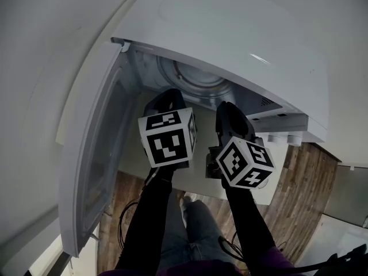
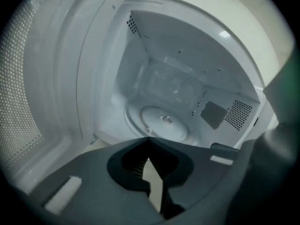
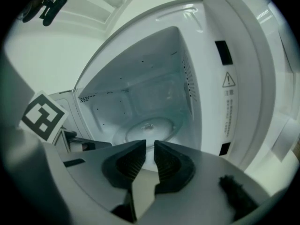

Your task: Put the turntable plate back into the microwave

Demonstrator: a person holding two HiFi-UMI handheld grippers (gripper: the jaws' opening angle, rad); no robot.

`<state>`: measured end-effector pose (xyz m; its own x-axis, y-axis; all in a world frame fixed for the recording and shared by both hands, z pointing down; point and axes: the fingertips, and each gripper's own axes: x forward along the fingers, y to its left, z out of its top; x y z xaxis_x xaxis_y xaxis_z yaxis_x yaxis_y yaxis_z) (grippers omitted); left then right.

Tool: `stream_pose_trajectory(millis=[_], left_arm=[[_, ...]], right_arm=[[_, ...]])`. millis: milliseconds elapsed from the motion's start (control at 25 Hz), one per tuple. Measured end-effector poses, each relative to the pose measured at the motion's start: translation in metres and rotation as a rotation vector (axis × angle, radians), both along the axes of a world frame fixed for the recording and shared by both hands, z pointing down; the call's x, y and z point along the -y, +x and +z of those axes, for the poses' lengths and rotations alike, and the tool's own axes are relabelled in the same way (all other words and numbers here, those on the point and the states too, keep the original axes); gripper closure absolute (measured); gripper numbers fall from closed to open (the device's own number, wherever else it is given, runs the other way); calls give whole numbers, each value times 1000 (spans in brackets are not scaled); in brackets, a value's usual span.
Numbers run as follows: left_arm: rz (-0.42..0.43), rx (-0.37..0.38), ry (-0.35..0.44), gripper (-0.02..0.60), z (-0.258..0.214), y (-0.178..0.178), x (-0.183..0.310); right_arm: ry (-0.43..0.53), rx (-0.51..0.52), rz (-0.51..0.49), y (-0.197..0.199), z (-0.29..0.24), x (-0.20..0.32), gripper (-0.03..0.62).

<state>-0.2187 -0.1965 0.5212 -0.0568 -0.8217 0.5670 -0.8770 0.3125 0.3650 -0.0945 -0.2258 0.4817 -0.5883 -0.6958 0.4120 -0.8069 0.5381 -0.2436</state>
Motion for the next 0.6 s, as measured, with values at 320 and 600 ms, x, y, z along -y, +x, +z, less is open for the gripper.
stream_pose_trajectory(millis=[320,600], left_arm=[[50,-34,-9,575,2,4,9],[131,-26,10,574,-1,29,9]], right_arm=[[-16,-9,-5,1,10,-3,534],[-6,1,-25,-8,3,-11,534]])
